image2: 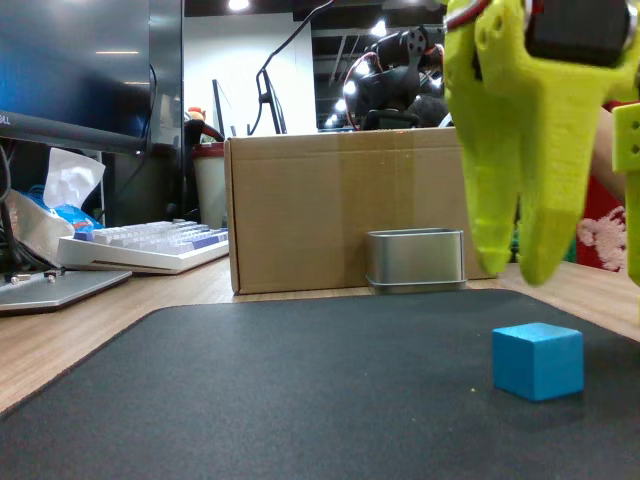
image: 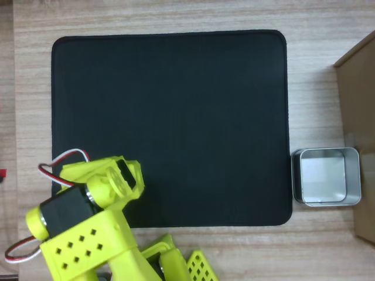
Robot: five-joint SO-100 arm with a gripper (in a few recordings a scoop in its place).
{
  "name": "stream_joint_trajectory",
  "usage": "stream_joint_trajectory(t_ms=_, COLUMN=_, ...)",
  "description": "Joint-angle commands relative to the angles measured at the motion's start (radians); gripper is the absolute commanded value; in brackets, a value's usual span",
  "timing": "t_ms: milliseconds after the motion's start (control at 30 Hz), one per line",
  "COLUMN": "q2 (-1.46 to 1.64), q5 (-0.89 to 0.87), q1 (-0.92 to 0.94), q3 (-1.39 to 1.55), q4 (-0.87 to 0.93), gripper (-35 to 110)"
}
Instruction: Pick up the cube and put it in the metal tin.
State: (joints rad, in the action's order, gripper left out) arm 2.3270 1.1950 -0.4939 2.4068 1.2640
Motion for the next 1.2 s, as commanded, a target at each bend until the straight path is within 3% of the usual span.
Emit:
stream_joint_trajectory(t_ms=0, q2=-0.011, q5=0.015, q1=-0.021, q3=0.003, q4=-0.009, gripper=15)
stream_joint_trajectory(t_ms=700, q2=-0.061, q5=-0.014, q1=-0.055, q3=0.170, q4=-0.261, gripper=15)
stream_joint_trajectory(t_ms=1167, q2=0.000, q5=-0.121, q1=-0.052, q3=0.241, q4=-0.316, gripper=8)
